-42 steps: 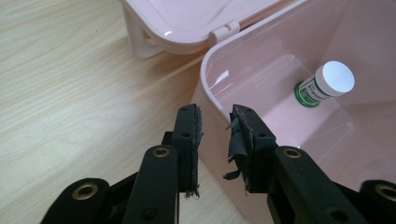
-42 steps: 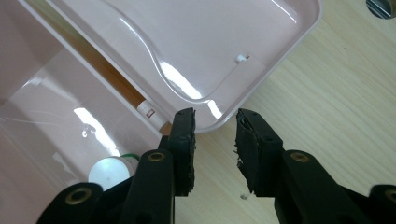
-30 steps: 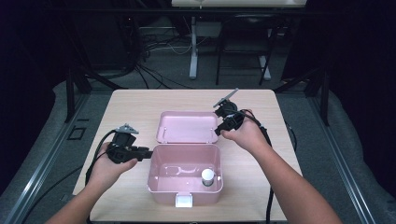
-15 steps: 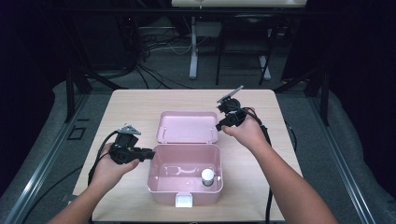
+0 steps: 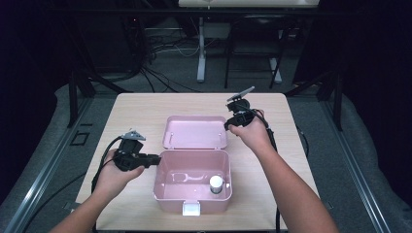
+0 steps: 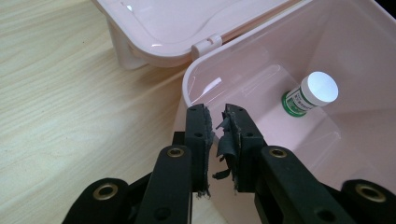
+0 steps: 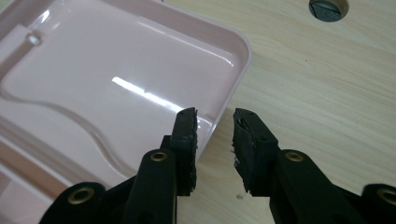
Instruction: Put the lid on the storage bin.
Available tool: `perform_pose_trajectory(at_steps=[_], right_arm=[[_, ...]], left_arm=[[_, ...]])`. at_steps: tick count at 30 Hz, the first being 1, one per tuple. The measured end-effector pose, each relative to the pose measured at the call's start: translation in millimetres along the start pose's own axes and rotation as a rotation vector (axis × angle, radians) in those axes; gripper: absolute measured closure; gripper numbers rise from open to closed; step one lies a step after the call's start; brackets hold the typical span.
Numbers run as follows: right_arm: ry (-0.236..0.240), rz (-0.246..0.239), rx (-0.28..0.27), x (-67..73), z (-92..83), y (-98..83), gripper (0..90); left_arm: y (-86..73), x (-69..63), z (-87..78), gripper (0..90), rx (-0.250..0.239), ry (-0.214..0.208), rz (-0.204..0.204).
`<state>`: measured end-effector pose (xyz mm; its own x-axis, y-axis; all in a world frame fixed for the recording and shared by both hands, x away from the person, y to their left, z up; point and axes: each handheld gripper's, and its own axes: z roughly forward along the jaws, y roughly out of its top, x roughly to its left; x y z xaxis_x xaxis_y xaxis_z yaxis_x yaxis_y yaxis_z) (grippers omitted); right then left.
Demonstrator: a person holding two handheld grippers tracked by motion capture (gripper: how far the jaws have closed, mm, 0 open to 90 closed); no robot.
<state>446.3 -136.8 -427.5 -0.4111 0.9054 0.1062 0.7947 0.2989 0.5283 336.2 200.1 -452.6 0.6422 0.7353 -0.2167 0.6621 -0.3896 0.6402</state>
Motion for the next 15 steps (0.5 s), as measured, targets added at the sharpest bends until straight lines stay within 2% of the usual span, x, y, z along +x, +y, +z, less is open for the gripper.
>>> perform_pose_trajectory(at_steps=[1, 3, 5, 12, 15], right_arm=[[-0.001, 0.028, -0.012, -1.1, 2.8, 1.6, 70.0], [0.001, 0.033, -0.021, -1.6, 3.5, 1.9, 70.0], [0.005, 0.072, -0.056, -3.3, 7.1, 2.4, 70.6], [-0.011, 0.068, -0.048, -2.7, 17.6, 1.8, 70.4], [-0.023, 0.064, -0.063, -3.1, 20.3, 2.4, 71.3]], left_arm=[[0.1, -0.2, -0.4, 80.2, 0.005, -0.001, 0.003], [0.0, -0.5, -0.2, 80.2, 0.002, 0.002, 0.003], [0.0, -0.9, -0.2, 80.1, 0.002, 0.003, 0.005], [-1.3, -0.9, 0.1, 80.1, -0.009, 0.005, 0.01], [-2.1, -0.8, 0.1, 80.1, -0.014, 0.004, 0.005]])
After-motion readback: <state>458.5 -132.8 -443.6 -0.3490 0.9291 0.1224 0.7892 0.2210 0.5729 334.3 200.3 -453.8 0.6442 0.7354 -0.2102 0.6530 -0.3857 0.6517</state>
